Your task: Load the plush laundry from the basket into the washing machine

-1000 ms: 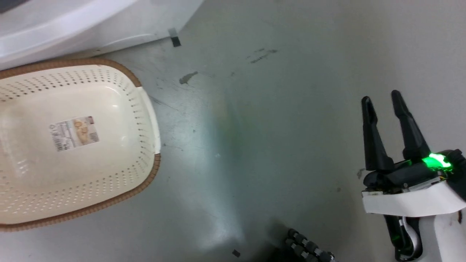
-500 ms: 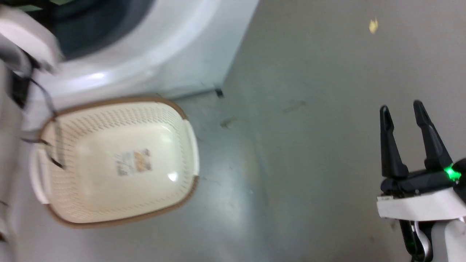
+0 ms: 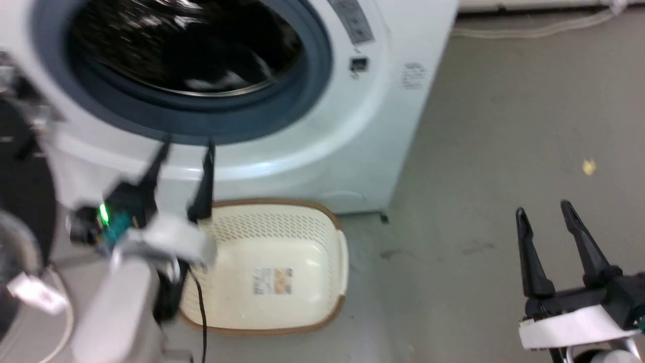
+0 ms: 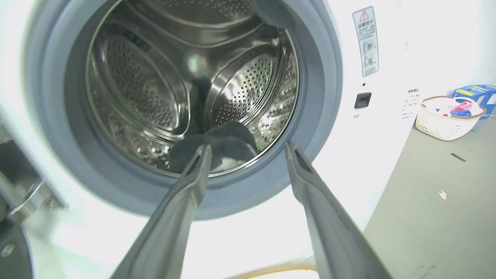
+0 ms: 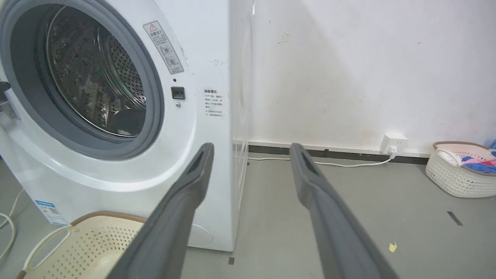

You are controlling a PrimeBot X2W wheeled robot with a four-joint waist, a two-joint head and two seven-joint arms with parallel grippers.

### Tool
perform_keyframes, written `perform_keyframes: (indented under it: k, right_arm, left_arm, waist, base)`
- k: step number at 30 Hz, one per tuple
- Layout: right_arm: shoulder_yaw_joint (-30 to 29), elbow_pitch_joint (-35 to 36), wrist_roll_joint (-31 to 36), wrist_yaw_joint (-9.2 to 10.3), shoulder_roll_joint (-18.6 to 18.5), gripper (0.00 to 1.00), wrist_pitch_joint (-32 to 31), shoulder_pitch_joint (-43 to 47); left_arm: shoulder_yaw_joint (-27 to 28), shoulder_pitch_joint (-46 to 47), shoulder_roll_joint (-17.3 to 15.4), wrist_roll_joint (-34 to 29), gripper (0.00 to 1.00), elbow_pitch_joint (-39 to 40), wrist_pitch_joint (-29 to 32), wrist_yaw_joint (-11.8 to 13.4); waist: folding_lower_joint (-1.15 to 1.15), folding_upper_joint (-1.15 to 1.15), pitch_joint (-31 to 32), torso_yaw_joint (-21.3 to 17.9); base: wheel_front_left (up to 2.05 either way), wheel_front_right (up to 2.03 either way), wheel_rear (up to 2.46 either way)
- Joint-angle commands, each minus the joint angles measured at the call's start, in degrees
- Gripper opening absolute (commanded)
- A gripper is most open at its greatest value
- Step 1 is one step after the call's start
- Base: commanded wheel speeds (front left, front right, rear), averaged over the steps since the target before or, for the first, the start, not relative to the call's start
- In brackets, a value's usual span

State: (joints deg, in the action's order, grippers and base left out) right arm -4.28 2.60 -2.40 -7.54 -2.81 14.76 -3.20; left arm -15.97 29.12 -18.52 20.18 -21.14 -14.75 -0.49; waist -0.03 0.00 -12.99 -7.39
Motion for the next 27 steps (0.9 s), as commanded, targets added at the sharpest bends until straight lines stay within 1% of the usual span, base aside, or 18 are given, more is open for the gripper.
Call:
perform_keyframes:
  k: [1,2,3,4,5,7,8,13,18,24,25,27]
  right_arm:
    - [-0.4,-0.2,0.3,0.05,-0.1,1.0,0.2,1.1]
    - [-0.6,-0.5,0.5,0.05,-0.1,1.0,0.2,2.3]
    - [-0.6,-0.5,0.5,0.05,-0.1,1.0,0.2,2.3]
    - [-0.2,-1.0,0.6,0.05,-0.1,1.0,0.2,3.9]
    - [-0.2,-1.0,0.6,0.05,-0.1,1.0,0.2,3.9]
    - [0.2,-1.4,0.9,0.05,-0.1,1.0,0.2,4.8]
    - [0.8,-2.1,1.2,0.05,-0.1,1.0,0.2,6.2]
    - [1.2,-3.3,0.9,0.05,-0.1,1.0,0.2,8.0]
    - [1.6,-3.7,0.5,0.05,-0.1,1.0,0.2,8.8]
    - [1.7,-3.7,0.0,0.05,-0.1,1.0,0.2,8.8]
    - [1.7,-3.7,0.3,0.0,0.0,0.0,0.0,8.2]
    - [1.7,-3.7,0.3,-0.01,0.0,0.0,-0.1,8.2]
  left_arm:
    - [0.6,-3.0,0.7,-0.4,1.0,0.7,-0.2,0.5]
    - [1.2,-7.1,2.1,-1.1,1.0,2.5,-0.2,1.0]
    - [1.2,-7.1,2.1,-1.1,1.0,2.5,-0.2,1.0]
    - [2.3,-12.8,3.9,-2.5,1.0,5.9,-0.2,1.8]
    - [2.3,-12.8,3.9,-2.5,1.0,5.9,-0.2,1.8]
    - [3.1,-16.7,4.9,-3.7,1.0,8.3,-0.2,2.6]
    - [4.1,-22.1,5.9,-5.3,1.0,10.7,-0.2,3.9]
    - [5.9,-28.4,7.0,-7.4,1.0,14.3,-0.2,5.5]
    - [6.5,-31.8,8.1,-8.3,1.0,13.9,-0.2,5.5]
    - [7.0,-32.3,9.8,-8.8,1.0,14.3,-0.2,4.1]
    - [6.9,-31.7,9.7,-8.5,0.0,14.1,0.0,4.4]
    - [6.9,-31.7,9.8,-8.5,0.0,14.1,0.1,4.4]
  waist:
    - [0.03,0.0,5.2,4.9]
    - [0.03,0.0,6.6,6.0]
    - [0.03,0.0,6.6,6.0]
    - [0.03,0.0,8.3,7.2]
    - [0.03,0.0,8.3,7.2]
    - [0.03,0.0,9.6,7.7]
    - [0.03,0.0,11.2,8.2]
    - [0.03,0.0,12.7,9.1]
    - [0.03,0.0,13.3,9.7]
    - [0.03,0.0,13.4,10.3]
    - [0.03,0.0,13.4,10.3]
    - [0.03,0.0,13.4,10.3]
  base:
    - [0.0,0.0,0.0]
    - [0.0,0.0,0.0]
    - [0.0,0.0,0.0]
    - [0.0,0.0,0.0]
    - [0.0,0.0,0.0]
    - [0.0,0.0,0.0]
    - [0.0,0.0,0.0]
    - [0.0,0.0,0.0]
    - [0.0,0.0,0.0]
    - [0.0,0.0,0.0]
    - [0.0,0.0,0.0]
    - [0.0,0.0,0.0]
